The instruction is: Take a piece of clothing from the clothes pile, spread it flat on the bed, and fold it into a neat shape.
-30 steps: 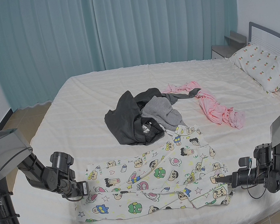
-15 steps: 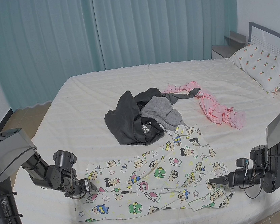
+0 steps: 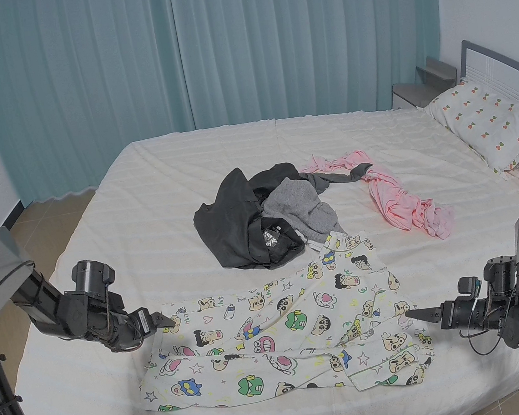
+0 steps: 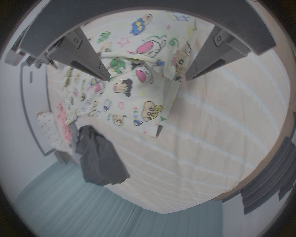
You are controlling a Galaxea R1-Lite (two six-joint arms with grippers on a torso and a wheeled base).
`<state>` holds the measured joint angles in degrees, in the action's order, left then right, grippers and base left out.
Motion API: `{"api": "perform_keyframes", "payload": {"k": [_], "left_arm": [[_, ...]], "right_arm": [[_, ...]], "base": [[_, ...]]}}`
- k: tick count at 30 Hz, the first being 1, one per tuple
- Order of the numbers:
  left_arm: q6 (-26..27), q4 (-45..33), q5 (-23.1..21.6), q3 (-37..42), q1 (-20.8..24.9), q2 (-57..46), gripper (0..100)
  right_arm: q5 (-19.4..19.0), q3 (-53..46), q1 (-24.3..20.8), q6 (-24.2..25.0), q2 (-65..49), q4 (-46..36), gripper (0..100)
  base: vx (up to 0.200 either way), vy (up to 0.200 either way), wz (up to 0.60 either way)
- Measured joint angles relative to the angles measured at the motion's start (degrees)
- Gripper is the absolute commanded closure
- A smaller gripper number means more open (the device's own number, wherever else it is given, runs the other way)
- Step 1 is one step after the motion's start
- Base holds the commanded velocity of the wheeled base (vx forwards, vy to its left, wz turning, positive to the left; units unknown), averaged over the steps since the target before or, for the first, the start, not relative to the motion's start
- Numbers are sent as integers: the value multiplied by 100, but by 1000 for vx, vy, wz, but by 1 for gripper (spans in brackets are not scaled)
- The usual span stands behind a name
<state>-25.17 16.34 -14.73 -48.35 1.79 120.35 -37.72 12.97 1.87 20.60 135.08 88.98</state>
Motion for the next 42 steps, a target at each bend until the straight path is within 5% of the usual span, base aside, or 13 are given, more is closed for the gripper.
{"api": "perform_keyframes", "payload": {"k": [6,15,26,42], "left_arm": [[-742,24,-191,105,-106,-411,0],[-712,57,-234,-66,-89,-461,0],[684,79,-122,-206,40,156,0],[845,1136,335,-711,438,1499,0]], "right_arm": [[-11,-267,0,268,-378,-2,0],[-29,-421,-41,271,-532,2,0],[-22,-534,-207,246,-556,2,0],[-16,-652,-450,235,-549,0,0]], "base": [[200,0,0],[67,0,0],[0,0,0],[0,0,0]]}}
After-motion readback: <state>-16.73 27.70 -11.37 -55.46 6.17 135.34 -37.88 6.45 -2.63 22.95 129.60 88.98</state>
